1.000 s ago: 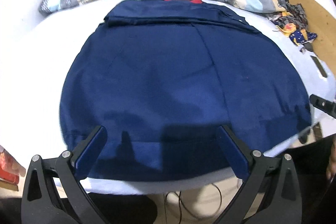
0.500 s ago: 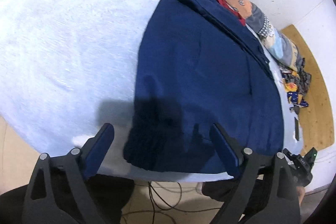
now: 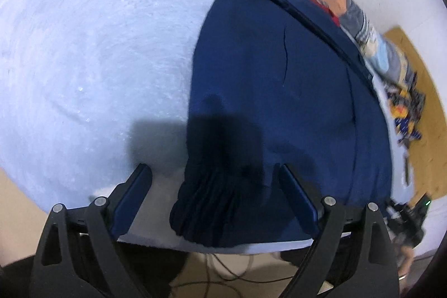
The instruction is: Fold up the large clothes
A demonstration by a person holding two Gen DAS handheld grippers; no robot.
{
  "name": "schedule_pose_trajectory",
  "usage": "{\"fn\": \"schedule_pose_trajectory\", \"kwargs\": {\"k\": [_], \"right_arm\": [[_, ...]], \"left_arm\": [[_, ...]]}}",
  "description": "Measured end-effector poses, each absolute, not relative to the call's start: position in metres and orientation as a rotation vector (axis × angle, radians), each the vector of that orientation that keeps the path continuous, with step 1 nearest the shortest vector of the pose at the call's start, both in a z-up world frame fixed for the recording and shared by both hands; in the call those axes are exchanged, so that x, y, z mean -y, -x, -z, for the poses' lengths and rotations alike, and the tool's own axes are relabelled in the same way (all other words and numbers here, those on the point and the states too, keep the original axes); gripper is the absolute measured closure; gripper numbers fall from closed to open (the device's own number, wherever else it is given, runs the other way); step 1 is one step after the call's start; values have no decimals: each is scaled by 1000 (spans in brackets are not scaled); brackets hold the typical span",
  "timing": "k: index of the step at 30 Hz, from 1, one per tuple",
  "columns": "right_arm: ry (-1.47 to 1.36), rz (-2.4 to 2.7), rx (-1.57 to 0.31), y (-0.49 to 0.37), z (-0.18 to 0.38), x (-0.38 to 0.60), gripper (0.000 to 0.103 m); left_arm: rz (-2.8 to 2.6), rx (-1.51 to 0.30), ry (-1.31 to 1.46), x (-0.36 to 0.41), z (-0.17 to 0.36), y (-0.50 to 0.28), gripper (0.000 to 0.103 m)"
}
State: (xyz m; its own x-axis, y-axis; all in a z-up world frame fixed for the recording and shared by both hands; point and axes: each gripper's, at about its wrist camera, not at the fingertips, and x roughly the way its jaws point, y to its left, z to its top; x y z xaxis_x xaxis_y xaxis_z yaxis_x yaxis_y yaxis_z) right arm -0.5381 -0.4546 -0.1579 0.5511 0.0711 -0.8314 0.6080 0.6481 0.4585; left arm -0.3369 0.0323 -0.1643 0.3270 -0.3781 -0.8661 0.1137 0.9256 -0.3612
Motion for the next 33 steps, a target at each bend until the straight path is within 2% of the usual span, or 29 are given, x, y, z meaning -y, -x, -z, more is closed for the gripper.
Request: {"fn": "schedule_pose_trajectory", "kwargs": {"k": [6,7,8,9,10,14,15,16,17,18,19,20,25,26,28,29,30,31,33], "right_arm": [[-774,321,-993,527,167,441,50],[-723,288,-1002,523,164,432,54],[-682,250,-992,521,159,424,74],[-663,221,-985,519,155,419,84],[-639,194,-968,519,150,414,84],[-653,238,-981,520,153,421,84],[-662,245,-981,520,154,423,80],[-666,250,-979,522,154,423,80],[-658,251,-982,521,154,423,80],[-630,260,-988,520,154,420,79],[-592,268,-999,518,154,416,78],[-552,274,-1011,515,153,411,75],[-411,309,-1038,509,155,399,74],[-388,312,-1042,508,155,396,79],[-330,314,-1043,508,153,389,83],[-297,318,-1041,506,152,385,85],[-267,322,-1036,506,150,381,87],[-222,326,-1025,507,147,376,87],[-167,335,-1015,505,144,367,87]], "left_arm": [[295,-1158,108,-13,164,342,12],[314,-1140,86,-9,160,346,18],[320,-1119,59,-3,156,348,35],[321,-1089,23,1,152,351,47],[320,-1073,5,3,149,352,48],[318,-1088,56,-5,153,347,48],[317,-1088,54,-3,154,346,48],[314,-1085,43,-1,155,347,48],[309,-1077,27,1,155,348,42],[303,-1076,9,1,156,348,25],[295,-1083,-15,4,159,348,20],[292,-1082,-26,8,159,348,19],[284,-1066,-27,10,162,349,17],[280,-1059,-29,12,162,350,17],[293,-1025,-64,18,158,354,31],[291,-996,-92,21,153,358,46],[295,-974,-115,25,149,361,68],[295,-959,-131,27,147,363,74],[287,-958,-147,28,147,364,74]]}}
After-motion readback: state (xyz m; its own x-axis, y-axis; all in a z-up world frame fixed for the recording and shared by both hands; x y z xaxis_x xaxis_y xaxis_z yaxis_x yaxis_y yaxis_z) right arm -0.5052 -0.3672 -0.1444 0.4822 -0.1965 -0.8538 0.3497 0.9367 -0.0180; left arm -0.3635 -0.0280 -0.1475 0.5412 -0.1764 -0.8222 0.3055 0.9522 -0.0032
